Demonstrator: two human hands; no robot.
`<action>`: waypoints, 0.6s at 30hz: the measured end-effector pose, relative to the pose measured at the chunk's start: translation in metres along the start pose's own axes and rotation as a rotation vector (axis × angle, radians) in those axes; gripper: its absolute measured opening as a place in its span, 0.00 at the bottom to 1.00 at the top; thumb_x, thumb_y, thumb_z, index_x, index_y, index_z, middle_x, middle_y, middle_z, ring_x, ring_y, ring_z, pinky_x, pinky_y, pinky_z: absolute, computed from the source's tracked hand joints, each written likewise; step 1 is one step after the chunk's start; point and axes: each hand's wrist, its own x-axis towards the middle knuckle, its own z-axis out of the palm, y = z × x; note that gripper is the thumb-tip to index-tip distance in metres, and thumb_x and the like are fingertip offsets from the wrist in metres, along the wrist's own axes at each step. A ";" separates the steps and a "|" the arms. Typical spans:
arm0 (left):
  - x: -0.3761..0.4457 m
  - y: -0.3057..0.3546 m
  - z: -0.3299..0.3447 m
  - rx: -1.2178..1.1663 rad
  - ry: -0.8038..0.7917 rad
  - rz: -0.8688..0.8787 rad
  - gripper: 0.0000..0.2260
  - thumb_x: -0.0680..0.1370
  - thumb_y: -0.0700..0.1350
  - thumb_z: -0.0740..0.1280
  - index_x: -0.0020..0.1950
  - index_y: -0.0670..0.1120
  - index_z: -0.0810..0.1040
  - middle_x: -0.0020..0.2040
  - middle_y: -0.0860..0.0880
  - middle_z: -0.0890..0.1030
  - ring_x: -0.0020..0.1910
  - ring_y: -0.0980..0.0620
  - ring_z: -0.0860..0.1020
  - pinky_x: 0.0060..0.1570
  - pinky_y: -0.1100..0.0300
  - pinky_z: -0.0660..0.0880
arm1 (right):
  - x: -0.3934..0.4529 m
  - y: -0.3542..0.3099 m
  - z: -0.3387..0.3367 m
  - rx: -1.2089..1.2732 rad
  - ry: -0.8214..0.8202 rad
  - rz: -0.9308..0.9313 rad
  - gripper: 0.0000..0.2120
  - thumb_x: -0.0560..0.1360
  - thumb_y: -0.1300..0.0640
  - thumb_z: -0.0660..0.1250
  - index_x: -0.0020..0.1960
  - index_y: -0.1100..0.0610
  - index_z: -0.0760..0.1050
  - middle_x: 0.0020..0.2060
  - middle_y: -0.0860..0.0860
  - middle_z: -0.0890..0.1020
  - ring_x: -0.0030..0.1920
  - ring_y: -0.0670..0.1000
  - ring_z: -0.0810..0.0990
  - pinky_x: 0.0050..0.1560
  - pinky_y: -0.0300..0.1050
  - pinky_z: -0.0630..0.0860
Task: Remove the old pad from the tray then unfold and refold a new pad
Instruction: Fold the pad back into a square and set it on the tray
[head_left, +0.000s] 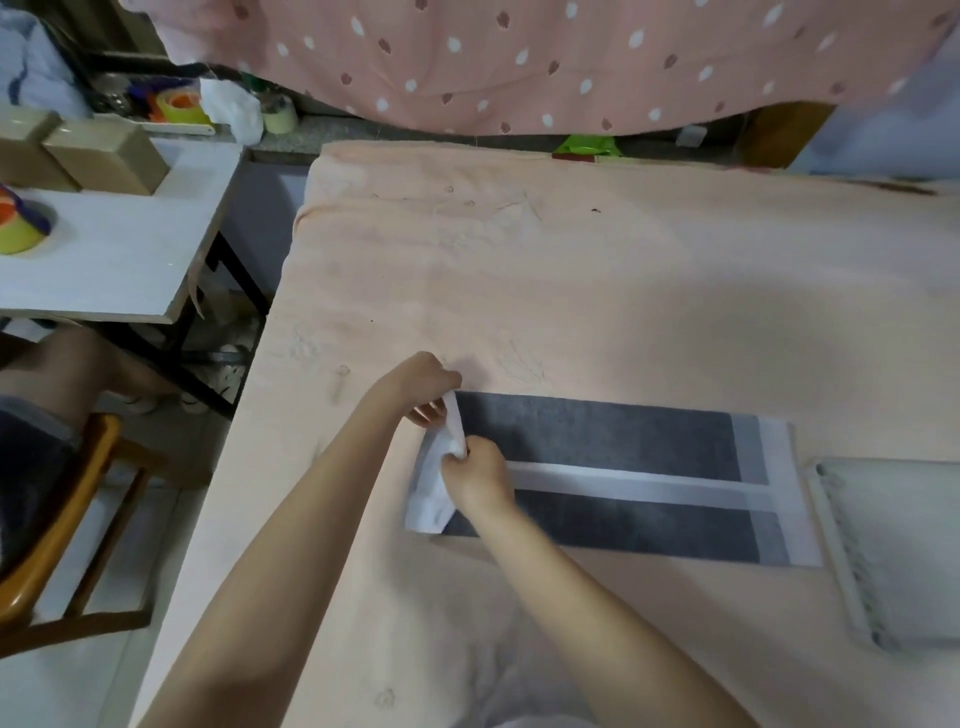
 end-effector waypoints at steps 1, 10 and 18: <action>0.000 0.003 0.006 0.001 0.010 0.018 0.09 0.75 0.42 0.60 0.41 0.37 0.75 0.39 0.39 0.80 0.33 0.44 0.80 0.30 0.61 0.76 | 0.002 0.007 -0.009 0.042 0.015 0.003 0.05 0.77 0.56 0.59 0.43 0.54 0.71 0.35 0.47 0.75 0.36 0.49 0.74 0.38 0.42 0.72; 0.014 0.020 0.062 -0.030 0.047 0.164 0.11 0.78 0.45 0.58 0.37 0.42 0.71 0.30 0.46 0.78 0.30 0.49 0.77 0.32 0.60 0.73 | 0.013 0.047 -0.058 0.136 0.100 0.016 0.06 0.77 0.57 0.60 0.44 0.56 0.73 0.35 0.51 0.76 0.35 0.51 0.75 0.38 0.46 0.73; 0.009 -0.027 0.095 0.329 0.452 0.600 0.14 0.81 0.47 0.56 0.58 0.46 0.79 0.56 0.48 0.81 0.56 0.48 0.76 0.54 0.54 0.69 | 0.018 0.081 -0.078 0.155 0.142 0.021 0.08 0.78 0.57 0.61 0.51 0.59 0.76 0.42 0.53 0.80 0.44 0.55 0.80 0.46 0.48 0.76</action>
